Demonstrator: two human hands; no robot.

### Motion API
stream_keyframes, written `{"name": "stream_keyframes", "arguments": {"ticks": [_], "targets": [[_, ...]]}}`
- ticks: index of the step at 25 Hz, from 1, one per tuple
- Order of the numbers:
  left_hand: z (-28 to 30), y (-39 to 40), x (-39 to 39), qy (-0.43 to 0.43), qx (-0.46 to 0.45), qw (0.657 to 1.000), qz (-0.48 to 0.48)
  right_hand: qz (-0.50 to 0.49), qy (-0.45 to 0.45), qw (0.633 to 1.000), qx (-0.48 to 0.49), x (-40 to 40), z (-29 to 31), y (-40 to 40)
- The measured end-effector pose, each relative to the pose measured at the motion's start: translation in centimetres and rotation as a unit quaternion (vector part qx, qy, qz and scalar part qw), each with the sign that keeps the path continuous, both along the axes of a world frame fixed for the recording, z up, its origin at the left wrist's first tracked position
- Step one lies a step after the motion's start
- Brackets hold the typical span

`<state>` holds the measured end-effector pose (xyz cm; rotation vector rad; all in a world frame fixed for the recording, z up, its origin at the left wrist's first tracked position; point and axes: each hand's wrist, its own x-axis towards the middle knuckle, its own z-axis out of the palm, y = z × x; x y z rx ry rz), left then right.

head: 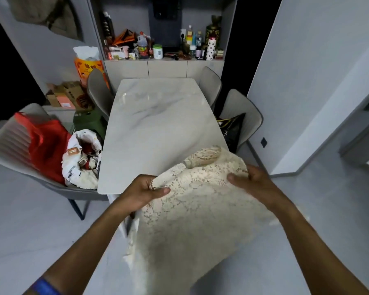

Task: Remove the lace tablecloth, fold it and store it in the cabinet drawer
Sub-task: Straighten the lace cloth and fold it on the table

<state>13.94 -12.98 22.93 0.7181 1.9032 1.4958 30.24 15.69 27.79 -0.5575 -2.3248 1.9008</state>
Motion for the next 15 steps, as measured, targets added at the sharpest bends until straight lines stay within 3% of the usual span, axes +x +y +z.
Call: {"name": "stream_keyframes", "arguments": {"ticks": [2, 4, 5, 7, 8, 10, 12, 14, 15], "targets": [[2.5, 0.2, -1.1, 0.045, -0.003, 0.999, -0.004, 0.081, -0.124, 0.989, 0.016, 3.1, -2.2, -0.4], [4.4, 1.4, -1.9, 0.114, 0.015, 0.992, 0.056, 0.083, -0.214, 0.972, 0.054, 4.7, -4.6, -3.0], [5.2, 2.2, -2.0, 0.172, -0.002, 0.979, 0.111, 0.064, -0.213, 0.975, 0.021, 4.5, -5.4, -4.6], [5.8, 2.6, -1.2, 0.286, -0.107, 0.925, 0.225, 0.0, -0.145, 0.978, -0.148, 2.6, -5.6, -8.2], [5.3, 1.8, -0.4, 0.296, -0.119, 0.907, 0.276, -0.043, -0.111, 0.964, -0.236, 1.0, -5.1, -10.1], [2.8, -1.7, 3.3, 0.222, -0.024, 0.918, 0.328, -0.125, -0.079, 0.91, -0.388, -2.5, -3.8, -13.6], [-1.3, -6.5, 8.6, 0.084, 0.049, 0.944, 0.315, -0.178, -0.07, 0.849, -0.493, -5.2, -2.8, -17.0], [-4.6, -10.1, 13.4, -0.021, 0.006, 0.98, 0.2, -0.22, -0.045, 0.813, -0.538, -6.9, -2.0, -19.0], [-6.1, -11.1, 15.1, -0.017, -0.046, 0.99, 0.132, -0.236, -0.035, 0.805, -0.543, -7.3, -1.7, -19.8]]}}
